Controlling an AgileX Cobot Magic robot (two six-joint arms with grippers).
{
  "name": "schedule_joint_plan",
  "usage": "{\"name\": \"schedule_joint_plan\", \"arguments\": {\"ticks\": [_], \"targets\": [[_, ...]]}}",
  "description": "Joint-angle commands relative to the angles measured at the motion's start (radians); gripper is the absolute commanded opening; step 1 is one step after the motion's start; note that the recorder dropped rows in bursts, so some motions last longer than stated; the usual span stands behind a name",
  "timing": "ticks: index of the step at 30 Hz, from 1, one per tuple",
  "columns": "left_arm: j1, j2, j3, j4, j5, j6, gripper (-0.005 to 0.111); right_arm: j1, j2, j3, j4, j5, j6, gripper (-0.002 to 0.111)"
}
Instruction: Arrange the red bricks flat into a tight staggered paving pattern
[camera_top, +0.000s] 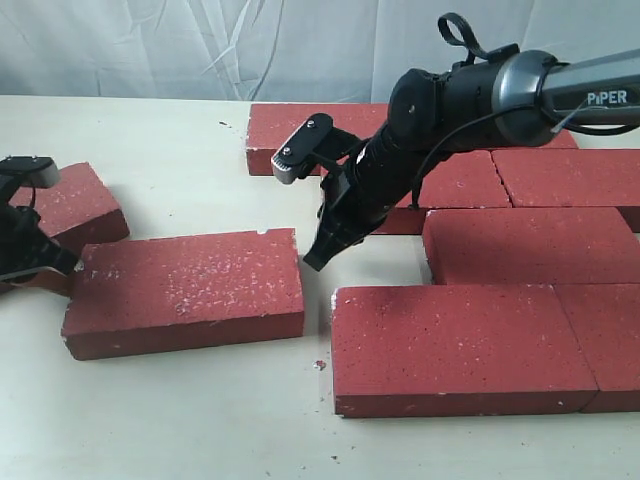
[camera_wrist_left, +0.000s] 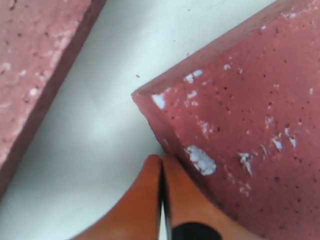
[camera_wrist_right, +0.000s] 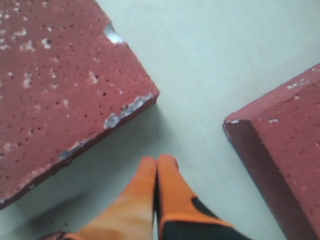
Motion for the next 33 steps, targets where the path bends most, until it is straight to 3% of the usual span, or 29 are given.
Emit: {"name": "schedule_joint_plan", "arguments": {"ticks": [1,12,18,24,33], "targets": [[-0.027,0.008,-0.022,-0.023,-0.042,0.008,0.000,-0.005,0.002,-0.005,0.013,-0.012,-0.009,-0.001],[-0.027,0.008,-0.031,-0.066,-0.045,0.025,0.000,-0.005,0.004,-0.005,0.071,-0.029,-0.009,-0.001],[-0.027,0.008,-0.031,-0.072,-0.052,0.037,0.000,-0.001,0.004,-0.027,0.093,0.087,-0.019,-0.001],[-0.027,0.008,-0.031,-0.153,-0.041,0.112,0.000,0.018,0.016,-0.036,0.050,0.115,-0.025,-0.001],[-0.027,0.008,-0.031,-0.153,-0.041,0.112,0.000,0.017,0.069,-0.056,0.006,0.079,-0.016,-0.001]]}}
